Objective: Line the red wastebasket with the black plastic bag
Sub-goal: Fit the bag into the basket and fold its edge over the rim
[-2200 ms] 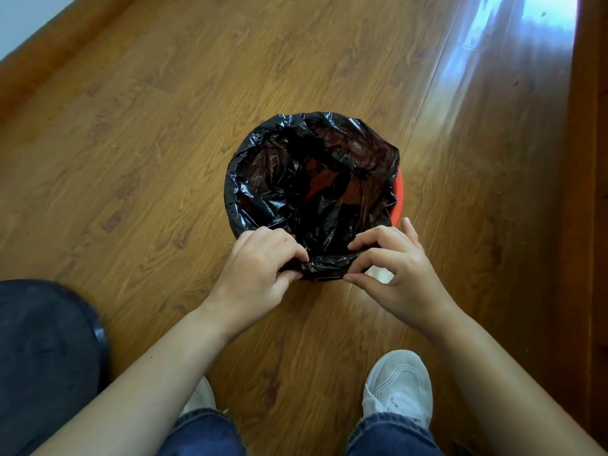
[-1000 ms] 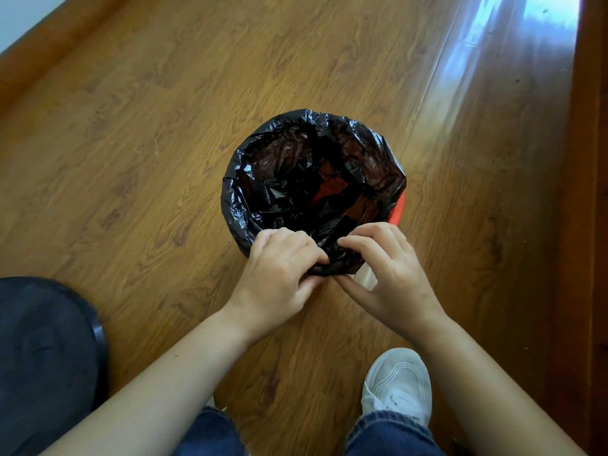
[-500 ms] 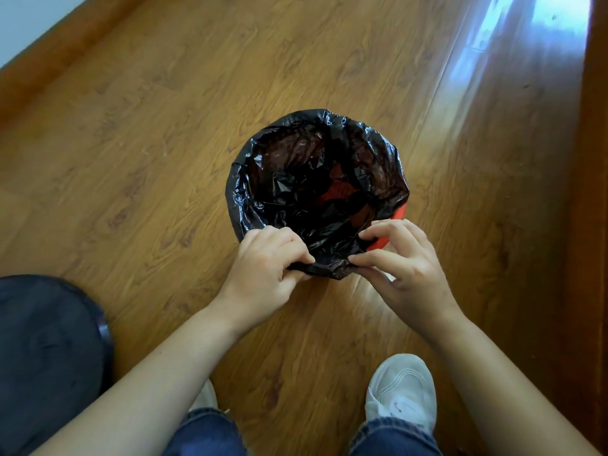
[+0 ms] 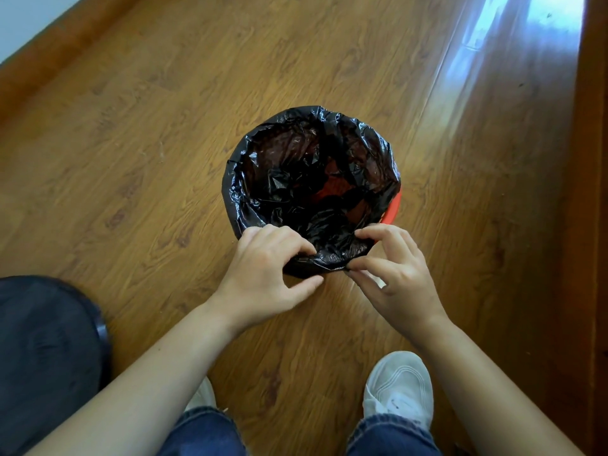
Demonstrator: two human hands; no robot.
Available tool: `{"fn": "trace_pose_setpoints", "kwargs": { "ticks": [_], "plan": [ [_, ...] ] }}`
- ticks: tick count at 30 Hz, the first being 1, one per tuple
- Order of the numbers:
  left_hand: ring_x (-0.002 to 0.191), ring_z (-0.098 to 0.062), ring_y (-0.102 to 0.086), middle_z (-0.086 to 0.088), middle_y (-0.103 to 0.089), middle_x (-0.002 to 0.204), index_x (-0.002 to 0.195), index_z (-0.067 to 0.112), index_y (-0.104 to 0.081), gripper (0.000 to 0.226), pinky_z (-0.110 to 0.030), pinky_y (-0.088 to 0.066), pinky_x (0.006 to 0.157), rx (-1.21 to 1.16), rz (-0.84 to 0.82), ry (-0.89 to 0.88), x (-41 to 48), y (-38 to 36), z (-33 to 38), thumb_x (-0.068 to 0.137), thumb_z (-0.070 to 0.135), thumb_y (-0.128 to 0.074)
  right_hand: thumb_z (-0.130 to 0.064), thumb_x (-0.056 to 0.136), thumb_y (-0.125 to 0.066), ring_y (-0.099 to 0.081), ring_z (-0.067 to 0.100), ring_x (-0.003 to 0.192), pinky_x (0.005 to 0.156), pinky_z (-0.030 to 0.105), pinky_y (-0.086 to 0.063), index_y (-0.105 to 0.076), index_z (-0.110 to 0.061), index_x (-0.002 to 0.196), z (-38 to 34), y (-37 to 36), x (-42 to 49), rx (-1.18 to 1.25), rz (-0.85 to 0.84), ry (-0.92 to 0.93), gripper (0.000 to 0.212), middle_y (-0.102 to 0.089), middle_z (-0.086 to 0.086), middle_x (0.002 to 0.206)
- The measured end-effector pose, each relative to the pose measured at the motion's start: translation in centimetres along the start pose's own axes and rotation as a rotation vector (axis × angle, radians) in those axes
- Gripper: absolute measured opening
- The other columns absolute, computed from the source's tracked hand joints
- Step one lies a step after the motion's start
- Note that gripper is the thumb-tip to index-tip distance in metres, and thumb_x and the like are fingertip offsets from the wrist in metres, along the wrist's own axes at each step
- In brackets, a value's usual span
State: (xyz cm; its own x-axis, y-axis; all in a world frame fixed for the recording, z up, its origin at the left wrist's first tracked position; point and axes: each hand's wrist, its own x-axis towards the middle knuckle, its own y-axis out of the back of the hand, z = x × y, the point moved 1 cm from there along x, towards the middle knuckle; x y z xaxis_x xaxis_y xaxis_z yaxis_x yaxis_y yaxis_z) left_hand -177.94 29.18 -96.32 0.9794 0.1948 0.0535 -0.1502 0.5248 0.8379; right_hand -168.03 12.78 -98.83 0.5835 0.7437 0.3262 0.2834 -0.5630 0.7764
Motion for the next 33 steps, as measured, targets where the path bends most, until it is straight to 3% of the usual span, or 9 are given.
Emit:
{"fn": "trace_pose_setpoints", "kwargs": {
  "ticks": [3,8,11,14,17,23,28,30,33],
  "plan": [
    [0.085,-0.009,-0.052,0.01,-0.064,0.087,0.088,0.02,-0.064,0.036,-0.031,-0.029,0.085,-0.009,0.029,0.028,0.2,-0.5,0.7,0.073,0.051,-0.056,-0.009,0.069,-0.078,-0.056,0.037,0.102,0.084,0.047,-0.048,-0.072,-0.005,0.075,0.0,-0.1,-0.1,-0.013,0.011,0.019,0.009,-0.063,0.02,0.102],
    [0.082,-0.016,-0.055,0.007,-0.064,0.08,0.081,0.018,-0.065,0.022,-0.031,-0.027,0.085,0.017,0.065,0.074,0.6,-1.3,1.1,0.073,0.038,-0.063,-0.027,0.076,-0.069,-0.056,0.03,0.102,0.09,0.039,-0.038,-0.071,-0.01,0.071,-0.3,0.4,-0.5,0.011,0.06,0.005,0.018,-0.064,0.013,0.1],
    [0.078,-0.016,-0.055,0.005,-0.063,0.077,0.079,0.018,-0.064,0.016,-0.029,-0.026,0.083,0.028,0.065,0.074,0.5,-1.5,1.1,0.071,0.031,-0.065,-0.025,0.076,-0.067,-0.058,0.027,0.096,0.089,0.037,-0.036,-0.068,-0.009,0.073,-0.7,0.8,0.2,-0.01,0.113,0.014,0.016,-0.065,0.01,0.094],
    [0.076,-0.017,-0.055,0.005,-0.063,0.076,0.078,0.016,-0.063,0.011,-0.028,-0.026,0.081,0.042,0.06,0.063,0.4,-1.5,1.0,0.068,0.021,-0.065,-0.023,0.072,-0.071,-0.058,0.028,0.102,0.1,0.047,-0.03,-0.069,-0.01,0.086,-1.0,0.8,0.9,-0.089,0.014,0.065,0.019,-0.066,0.008,0.097],
    [0.075,-0.018,-0.054,0.005,-0.061,0.074,0.076,0.015,-0.061,0.013,-0.029,-0.026,0.081,0.042,0.035,0.066,0.3,-1.2,0.7,0.064,0.012,-0.06,-0.02,0.069,-0.076,-0.059,0.03,0.101,0.103,0.062,-0.022,-0.069,-0.009,0.085,-0.9,0.6,1.0,-0.129,-0.055,0.04,0.021,-0.067,0.009,0.091],
    [0.074,-0.02,-0.053,0.001,-0.061,0.077,0.08,0.012,-0.06,0.024,-0.027,-0.031,0.075,0.049,-0.06,-0.001,0.3,-0.5,0.1,0.059,0.004,-0.052,-0.009,0.068,-0.075,-0.061,0.027,0.076,0.1,0.064,-0.028,-0.067,-0.007,0.074,-1.2,-0.1,0.1,-0.159,-0.014,-0.019,0.01,-0.063,0.007,0.072],
    [0.09,-0.019,-0.051,-0.001,-0.06,0.094,0.098,0.014,-0.059,0.036,-0.028,-0.031,0.083,0.091,-0.035,-0.043,0.0,-0.7,0.7,0.067,0.026,-0.071,-0.014,0.071,-0.071,-0.06,0.028,0.07,0.093,0.039,-0.034,-0.067,-0.006,0.073,-1.6,-0.7,0.4,-0.118,0.013,-0.041,0.009,-0.063,0.008,0.071],
    [0.087,-0.02,-0.053,-0.001,-0.061,0.091,0.095,0.014,-0.06,0.029,-0.031,-0.035,0.081,0.079,-0.041,-0.07,0.0,-0.9,1.1,0.071,0.026,-0.07,-0.016,0.073,-0.07,-0.059,0.026,0.07,0.083,0.036,-0.037,-0.067,-0.007,0.074,-1.7,-0.9,0.4,-0.102,0.023,-0.032,0.01,-0.062,0.007,0.072],
    [0.078,-0.024,-0.057,-0.002,-0.064,0.082,0.086,0.011,-0.064,0.015,-0.033,-0.038,0.073,0.08,-0.035,-0.089,-0.1,-0.9,1.3,0.072,0.017,-0.063,-0.025,0.077,-0.067,-0.057,0.022,0.079,0.083,0.035,-0.038,-0.067,-0.007,0.084,-1.6,-0.7,-0.1,-0.057,0.03,-0.013,0.02,-0.063,0.007,0.081]
  ]
}}
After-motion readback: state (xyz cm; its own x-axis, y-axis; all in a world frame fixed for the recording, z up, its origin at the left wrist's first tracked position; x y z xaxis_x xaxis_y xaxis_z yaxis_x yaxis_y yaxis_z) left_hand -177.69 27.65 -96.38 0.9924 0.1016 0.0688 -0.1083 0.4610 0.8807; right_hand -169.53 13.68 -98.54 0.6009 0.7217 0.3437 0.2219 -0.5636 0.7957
